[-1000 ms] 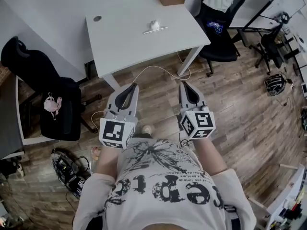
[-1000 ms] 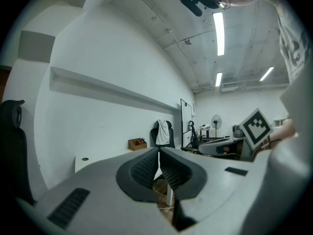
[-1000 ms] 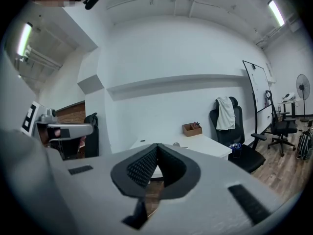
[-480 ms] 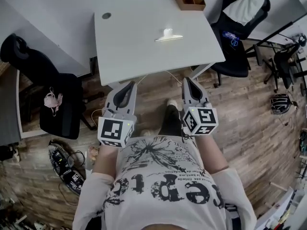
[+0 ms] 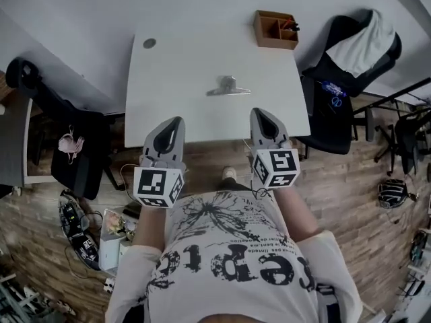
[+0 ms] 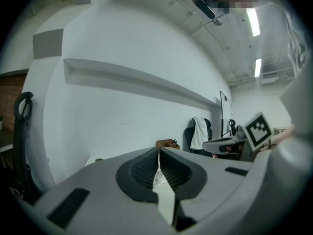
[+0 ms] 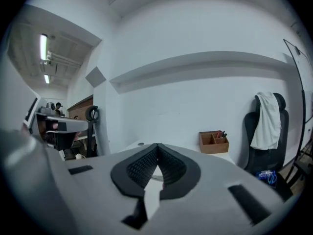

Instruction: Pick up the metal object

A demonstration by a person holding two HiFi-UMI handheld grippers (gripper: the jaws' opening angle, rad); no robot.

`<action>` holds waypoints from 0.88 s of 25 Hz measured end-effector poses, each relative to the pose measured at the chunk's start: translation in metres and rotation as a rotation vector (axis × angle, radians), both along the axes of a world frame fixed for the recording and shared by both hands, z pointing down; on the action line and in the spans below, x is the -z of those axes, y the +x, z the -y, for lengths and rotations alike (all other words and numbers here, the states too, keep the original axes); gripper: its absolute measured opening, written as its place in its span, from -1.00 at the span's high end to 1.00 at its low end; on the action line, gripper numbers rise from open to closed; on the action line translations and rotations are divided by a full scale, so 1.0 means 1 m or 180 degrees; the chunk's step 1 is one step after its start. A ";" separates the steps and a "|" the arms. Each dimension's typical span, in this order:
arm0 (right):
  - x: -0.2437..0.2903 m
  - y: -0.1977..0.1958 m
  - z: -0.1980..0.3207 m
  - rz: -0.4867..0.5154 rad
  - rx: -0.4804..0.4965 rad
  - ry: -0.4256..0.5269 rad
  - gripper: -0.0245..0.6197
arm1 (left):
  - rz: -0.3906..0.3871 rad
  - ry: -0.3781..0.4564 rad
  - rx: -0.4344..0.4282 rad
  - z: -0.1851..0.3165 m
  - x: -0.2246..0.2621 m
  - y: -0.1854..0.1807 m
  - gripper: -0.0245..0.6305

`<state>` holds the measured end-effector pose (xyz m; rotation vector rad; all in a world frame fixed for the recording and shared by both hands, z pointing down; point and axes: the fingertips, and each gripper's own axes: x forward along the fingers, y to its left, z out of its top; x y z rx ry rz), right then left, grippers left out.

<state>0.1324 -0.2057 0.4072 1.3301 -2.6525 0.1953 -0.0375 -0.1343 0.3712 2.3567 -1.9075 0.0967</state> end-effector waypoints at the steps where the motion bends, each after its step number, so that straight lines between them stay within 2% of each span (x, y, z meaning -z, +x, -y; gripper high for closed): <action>1: 0.001 0.005 0.015 -0.0032 0.0057 0.0012 0.95 | -0.0001 -0.0004 0.0058 0.010 0.000 0.006 0.89; 7: -0.012 0.020 0.076 -0.0086 0.0341 -0.0151 0.95 | -0.0030 -0.0073 0.0385 0.054 -0.006 0.024 0.89; 13: -0.038 0.005 0.110 -0.0210 0.0476 -0.0293 0.96 | -0.0020 -0.0198 0.0503 0.084 -0.020 0.019 0.89; 22: -0.100 -0.039 0.163 -0.0464 0.0438 -0.0752 0.95 | -0.0040 -0.0246 0.0369 0.153 -0.041 -0.021 0.89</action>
